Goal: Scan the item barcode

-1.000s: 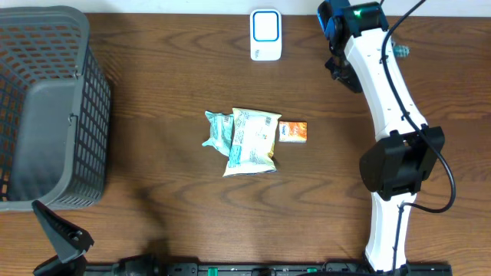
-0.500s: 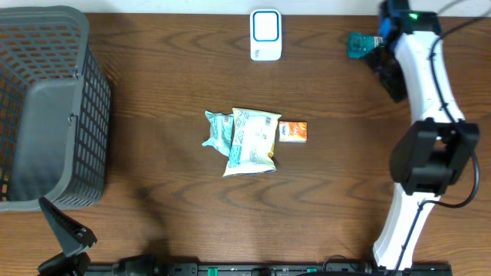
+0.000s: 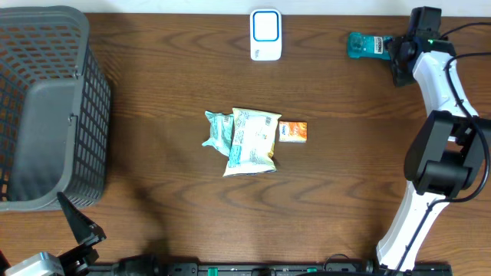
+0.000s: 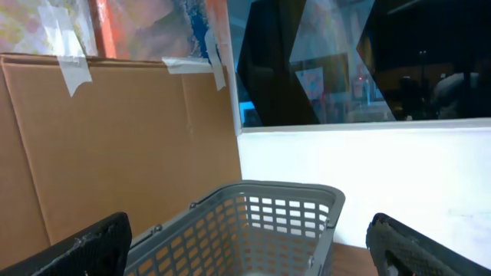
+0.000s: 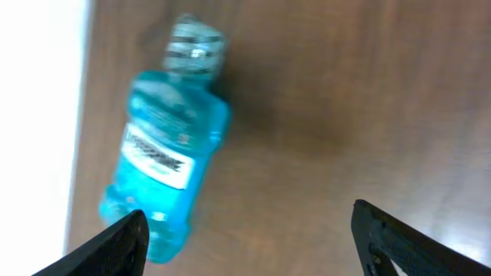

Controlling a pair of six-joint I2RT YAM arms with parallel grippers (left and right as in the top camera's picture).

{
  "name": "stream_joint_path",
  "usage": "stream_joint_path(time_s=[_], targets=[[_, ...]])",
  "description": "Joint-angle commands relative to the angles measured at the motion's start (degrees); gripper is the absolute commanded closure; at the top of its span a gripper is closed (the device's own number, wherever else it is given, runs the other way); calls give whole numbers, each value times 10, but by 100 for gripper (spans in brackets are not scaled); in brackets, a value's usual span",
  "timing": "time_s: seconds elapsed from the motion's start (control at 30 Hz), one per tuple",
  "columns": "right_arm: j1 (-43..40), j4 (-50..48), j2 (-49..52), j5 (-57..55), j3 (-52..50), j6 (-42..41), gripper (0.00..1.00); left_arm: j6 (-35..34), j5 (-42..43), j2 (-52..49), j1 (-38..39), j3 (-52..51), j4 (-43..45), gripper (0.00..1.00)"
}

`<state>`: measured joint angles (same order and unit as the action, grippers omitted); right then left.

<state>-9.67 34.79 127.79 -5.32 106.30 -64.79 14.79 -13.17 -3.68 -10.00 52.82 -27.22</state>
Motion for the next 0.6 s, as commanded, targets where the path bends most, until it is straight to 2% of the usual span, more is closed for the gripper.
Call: stream_joint_path(time_s=[0.0, 0.03, 0.17, 0.2, 0.27, 0.3, 0.4, 0.57], targets=[[0, -50, 16, -6, -3, -20, 27, -5, 7, -2, 2, -11, 0, 2], [0, -72, 21, -5, -3, -19, 29, -5, 7, -2, 2, -14, 0, 2], [0, -179, 55, -3, -3, 24, 50, -5, 7, -2, 2, -31, -2, 2], [0, -198, 63, -3, -3, 28, 64, -5, 7, -2, 2, -35, -2, 2], [0, -232, 78, -4, -3, 28, 84, -5, 7, -2, 2, -45, -2, 2], [0, -256, 88, -3, -3, 32, 90, -5, 7, -2, 2, -51, -3, 2], [5, -317, 114, 4, -2, 43, 99, -5, 7, -2, 2, -68, -11, 2], [20, -372, 154, 14, 15, 43, 99, -5, 5, -2, 2, -96, -15, 2]])
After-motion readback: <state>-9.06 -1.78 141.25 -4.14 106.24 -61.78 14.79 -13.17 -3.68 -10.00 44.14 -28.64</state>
